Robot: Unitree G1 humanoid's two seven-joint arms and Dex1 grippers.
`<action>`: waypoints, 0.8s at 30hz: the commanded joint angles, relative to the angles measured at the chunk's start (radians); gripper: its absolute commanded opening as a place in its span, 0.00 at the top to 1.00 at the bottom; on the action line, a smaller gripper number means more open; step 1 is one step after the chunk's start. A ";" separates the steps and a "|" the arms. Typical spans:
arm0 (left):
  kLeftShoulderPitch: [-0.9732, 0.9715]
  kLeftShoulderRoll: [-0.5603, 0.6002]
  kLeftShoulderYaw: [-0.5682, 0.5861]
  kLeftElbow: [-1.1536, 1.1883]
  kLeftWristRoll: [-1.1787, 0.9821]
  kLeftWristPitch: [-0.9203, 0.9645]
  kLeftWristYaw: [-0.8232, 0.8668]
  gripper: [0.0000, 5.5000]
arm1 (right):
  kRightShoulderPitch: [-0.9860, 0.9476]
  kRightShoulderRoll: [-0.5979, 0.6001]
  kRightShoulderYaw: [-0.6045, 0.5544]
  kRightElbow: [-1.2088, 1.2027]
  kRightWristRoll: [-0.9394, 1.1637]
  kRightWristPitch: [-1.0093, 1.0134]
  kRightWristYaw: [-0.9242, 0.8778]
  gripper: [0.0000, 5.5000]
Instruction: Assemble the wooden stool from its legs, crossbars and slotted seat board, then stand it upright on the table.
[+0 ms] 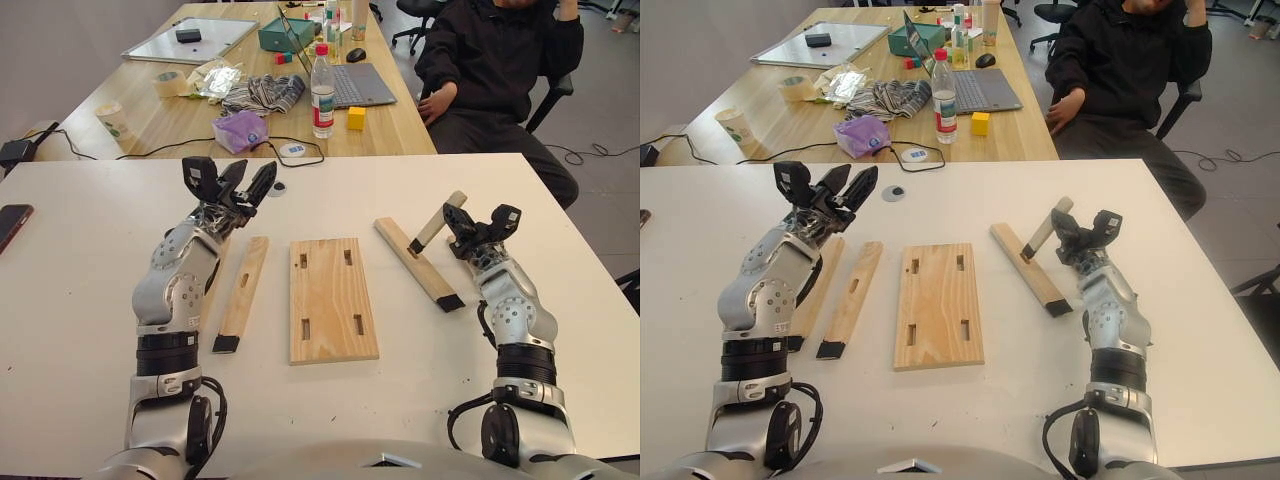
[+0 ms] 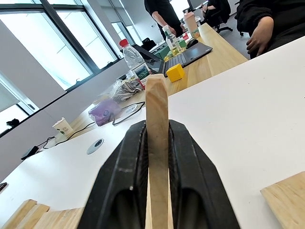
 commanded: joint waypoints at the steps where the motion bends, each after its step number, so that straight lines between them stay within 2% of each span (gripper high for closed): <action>1: 0.012 -0.005 -0.005 -0.014 0.015 -0.005 0.008 0.39 | 0.011 -0.026 -0.007 -0.029 0.015 0.029 -0.004 0.93; 14: 0.012 -0.007 -0.003 -0.015 0.023 -0.001 0.004 0.39 | 0.039 -0.036 0.012 -0.018 -0.016 0.039 0.017 0.93; 18: 0.012 -0.009 -0.004 -0.016 0.025 -0.002 0.004 0.39 | 0.058 -0.053 0.075 -0.052 -0.092 -0.044 0.042 0.93; 24: 0.011 -0.014 -0.004 -0.016 0.028 -0.004 0.004 0.39 | 0.066 -0.037 0.103 -0.062 -0.102 -0.064 0.041 0.93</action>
